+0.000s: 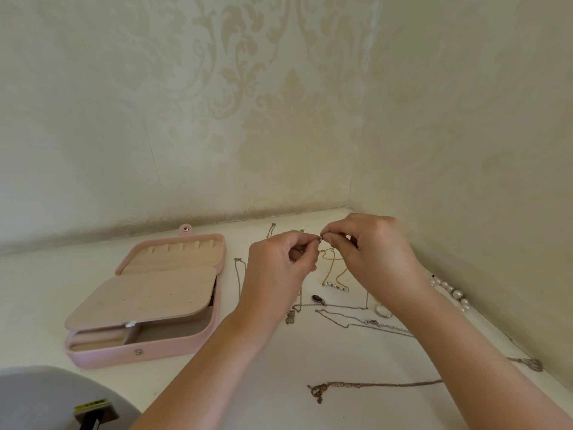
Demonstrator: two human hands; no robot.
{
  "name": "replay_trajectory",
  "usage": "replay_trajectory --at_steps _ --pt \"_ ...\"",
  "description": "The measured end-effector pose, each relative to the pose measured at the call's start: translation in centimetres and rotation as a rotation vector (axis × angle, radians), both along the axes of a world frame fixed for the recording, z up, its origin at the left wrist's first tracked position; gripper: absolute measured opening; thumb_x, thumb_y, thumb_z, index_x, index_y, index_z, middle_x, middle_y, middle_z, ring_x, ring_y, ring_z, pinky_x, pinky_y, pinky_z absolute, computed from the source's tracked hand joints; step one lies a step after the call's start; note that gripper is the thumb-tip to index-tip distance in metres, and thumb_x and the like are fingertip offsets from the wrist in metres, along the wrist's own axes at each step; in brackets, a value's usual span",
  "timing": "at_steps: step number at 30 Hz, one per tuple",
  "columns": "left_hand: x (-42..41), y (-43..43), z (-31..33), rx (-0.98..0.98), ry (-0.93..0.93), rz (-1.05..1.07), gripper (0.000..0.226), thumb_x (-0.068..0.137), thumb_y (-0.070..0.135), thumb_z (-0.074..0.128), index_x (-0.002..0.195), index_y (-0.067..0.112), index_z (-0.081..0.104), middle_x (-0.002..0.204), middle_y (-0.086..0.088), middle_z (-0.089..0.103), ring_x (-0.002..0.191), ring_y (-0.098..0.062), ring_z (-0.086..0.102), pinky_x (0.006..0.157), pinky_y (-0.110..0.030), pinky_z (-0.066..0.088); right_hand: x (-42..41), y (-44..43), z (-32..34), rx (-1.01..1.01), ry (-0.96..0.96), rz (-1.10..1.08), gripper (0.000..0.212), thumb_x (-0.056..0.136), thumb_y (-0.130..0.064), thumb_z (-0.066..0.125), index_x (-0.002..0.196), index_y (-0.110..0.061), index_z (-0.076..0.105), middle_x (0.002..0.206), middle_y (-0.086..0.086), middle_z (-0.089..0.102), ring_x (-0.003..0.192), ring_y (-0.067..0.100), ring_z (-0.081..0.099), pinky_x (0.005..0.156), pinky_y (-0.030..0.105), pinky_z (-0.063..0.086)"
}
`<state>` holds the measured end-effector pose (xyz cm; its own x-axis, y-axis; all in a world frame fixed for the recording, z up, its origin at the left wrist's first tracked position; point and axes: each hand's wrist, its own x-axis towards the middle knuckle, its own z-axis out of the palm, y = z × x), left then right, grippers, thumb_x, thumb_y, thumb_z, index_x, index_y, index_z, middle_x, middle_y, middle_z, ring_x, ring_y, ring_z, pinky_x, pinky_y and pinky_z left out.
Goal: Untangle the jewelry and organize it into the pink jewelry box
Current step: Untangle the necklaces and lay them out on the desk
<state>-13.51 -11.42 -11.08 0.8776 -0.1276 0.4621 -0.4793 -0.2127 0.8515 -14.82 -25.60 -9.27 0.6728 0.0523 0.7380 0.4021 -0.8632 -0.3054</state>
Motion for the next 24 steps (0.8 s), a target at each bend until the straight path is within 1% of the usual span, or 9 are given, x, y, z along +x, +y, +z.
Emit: replay_trajectory --at_steps 3,5,8,9,11,13,15,19,24 --pt "0.1 0.0 0.0 -0.033 0.019 0.002 0.013 0.085 0.016 0.066 0.081 0.028 0.07 0.067 0.004 0.07 0.058 -0.005 0.065 0.062 -0.017 0.052 0.0 0.6 -0.3 -0.003 -0.029 -0.054 0.015 0.078 -0.015 0.06 0.07 -0.015 0.073 0.059 -0.003 0.061 0.05 0.004 0.04 0.052 0.01 0.035" --pt "0.3 0.0 0.0 -0.062 0.051 0.0 0.009 0.085 0.015 0.066 0.084 0.022 0.072 0.067 0.005 0.07 0.057 -0.006 0.065 0.06 -0.016 0.05 0.0 0.9 -0.5 -0.008 -0.04 -0.087 0.016 0.079 -0.016 0.059 0.07 -0.016 0.072 0.059 -0.003 0.061 0.048 0.006 0.042 0.049 0.02 0.04" --pt "0.4 0.0 0.0 -0.1 0.087 -0.011 0.007 0.084 0.014 0.067 0.084 0.019 0.072 0.065 0.006 0.07 0.054 -0.006 0.063 0.059 -0.016 0.049 0.0 1.1 -0.6 0.001 -0.049 -0.111 0.016 0.081 -0.016 0.059 0.07 -0.016 0.071 0.059 -0.003 0.061 0.047 0.006 0.042 0.047 0.022 0.041" --pt "0.4 0.0 0.0 -0.116 0.1 -0.019 0.008 0.084 0.013 0.066 0.084 0.018 0.072 0.065 0.007 0.069 0.054 -0.006 0.063 0.058 -0.016 0.049 0.0 1.1 -0.6 0.008 -0.047 -0.108 0.016 0.081 -0.016 0.06 0.07 -0.016 0.072 0.06 -0.003 0.061 0.047 0.004 0.041 0.048 0.021 0.04" --pt "0.4 0.0 0.2 -0.16 0.139 -0.044 0.01 0.085 0.01 0.065 0.083 0.017 0.072 0.064 0.007 0.069 0.053 -0.007 0.062 0.056 -0.016 0.048 -0.2 1.0 -0.4 0.055 -0.021 -0.078 0.015 0.083 -0.015 0.063 0.072 -0.015 0.073 0.062 -0.003 0.063 0.05 0.006 0.043 0.053 0.015 0.037" --pt "0.5 0.1 0.4 -0.199 0.185 -0.077 0.013 0.086 0.008 0.063 0.082 0.015 0.072 0.065 0.005 0.07 0.054 -0.008 0.062 0.056 -0.017 0.049 -0.4 0.7 0.0 0.133 0.037 -0.031 0.013 0.084 -0.012 0.065 0.074 -0.014 0.074 0.064 -0.007 0.062 0.056 -0.001 0.049 0.057 0.008 0.037" --pt "0.7 0.3 0.6 -0.239 0.23 -0.111 0.015 0.087 0.006 0.061 0.081 0.014 0.073 0.065 0.003 0.07 0.055 -0.008 0.062 0.057 -0.019 0.051 -0.7 0.6 0.3 0.191 0.086 0.016 0.013 0.084 -0.01 0.066 0.075 -0.014 0.074 0.064 -0.008 0.06 0.06 -0.008 0.05 0.057 0.005 0.035" --pt "0.7 0.4 0.9 -0.283 0.266 -0.149 0.018 0.088 0.003 0.059 0.08 0.012 0.072 0.065 0.001 0.07 0.056 -0.009 0.062 0.057 -0.02 0.053 -0.7 0.4 0.6 0.239 0.139 0.055 0.015 0.085 -0.01 0.066 0.075 -0.017 0.074 0.065 -0.008 0.062 0.057 -0.004 0.05 0.053 0.008 0.036" --pt "0.7 0.4 0.8 -0.258 0.275 -0.153 0.016 0.087 0.004 0.06 0.079 0.009 0.072 0.061 0.001 0.068 0.053 -0.008 0.061 0.053 -0.019 0.05 -0.8 0.6 0.7 0.187 0.12 0.076 0.015 0.084 -0.009 0.066 0.075 -0.017 0.074 0.063 -0.014 0.058 0.058 -0.003 0.049 0.055 0.006 0.034"
